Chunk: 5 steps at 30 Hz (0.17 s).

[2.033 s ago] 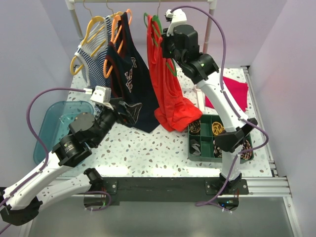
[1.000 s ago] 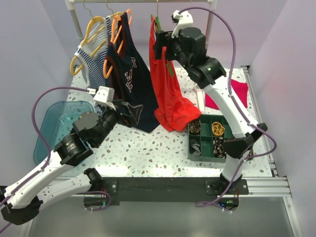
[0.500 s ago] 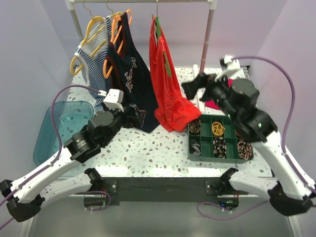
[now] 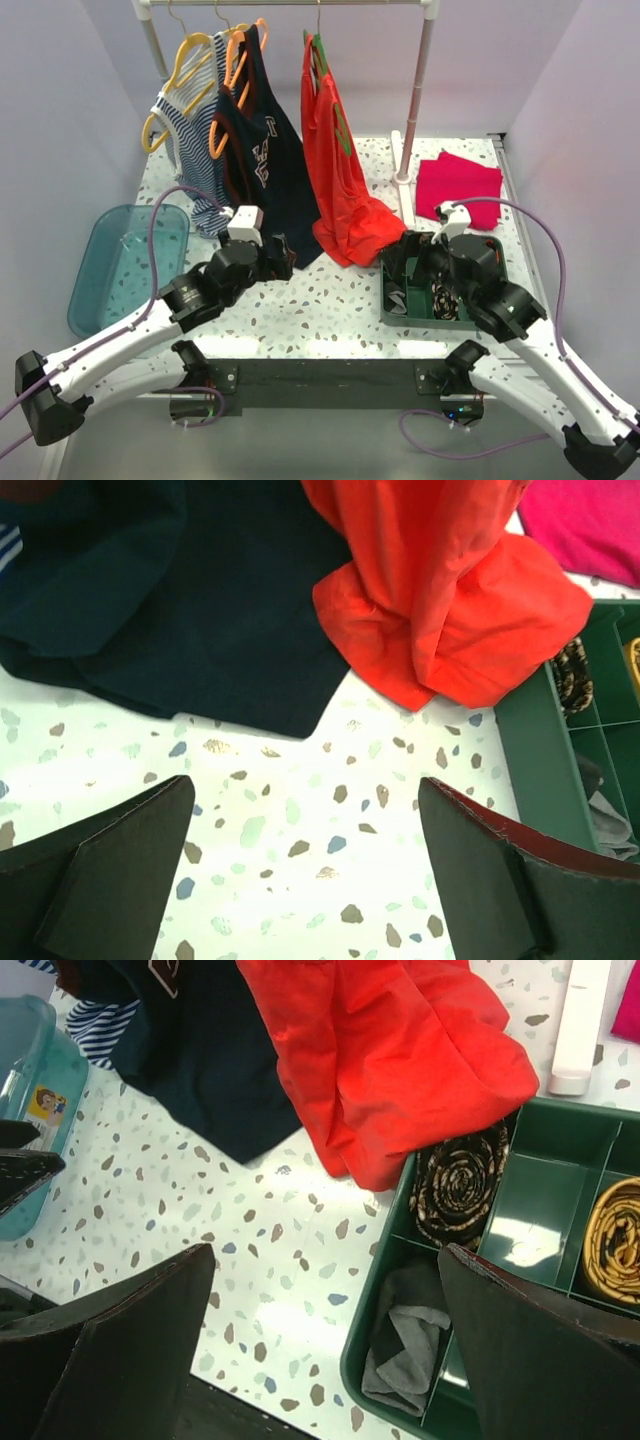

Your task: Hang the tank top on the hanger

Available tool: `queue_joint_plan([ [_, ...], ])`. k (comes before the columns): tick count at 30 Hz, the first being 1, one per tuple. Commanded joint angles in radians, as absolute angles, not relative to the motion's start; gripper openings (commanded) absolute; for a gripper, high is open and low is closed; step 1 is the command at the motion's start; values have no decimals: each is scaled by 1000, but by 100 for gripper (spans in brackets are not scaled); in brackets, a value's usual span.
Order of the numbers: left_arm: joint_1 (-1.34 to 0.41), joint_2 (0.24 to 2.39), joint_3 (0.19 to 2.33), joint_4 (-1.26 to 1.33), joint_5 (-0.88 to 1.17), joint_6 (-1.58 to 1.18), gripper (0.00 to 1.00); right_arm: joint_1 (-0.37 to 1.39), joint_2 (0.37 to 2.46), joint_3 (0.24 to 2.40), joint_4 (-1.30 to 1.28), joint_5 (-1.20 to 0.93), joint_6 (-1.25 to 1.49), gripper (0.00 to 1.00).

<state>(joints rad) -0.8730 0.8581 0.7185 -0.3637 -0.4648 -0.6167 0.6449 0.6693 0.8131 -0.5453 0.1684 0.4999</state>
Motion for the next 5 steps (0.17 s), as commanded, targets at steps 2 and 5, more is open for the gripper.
queue_joint_plan([
  [2, -873, 848, 680, -322, -485, -675, 100, 641, 655, 788, -517, 195, 520, 99],
  [5, -871, 850, 686, -316, -485, -666, 100, 641, 657, 784, -518, 215, 515, 99],
])
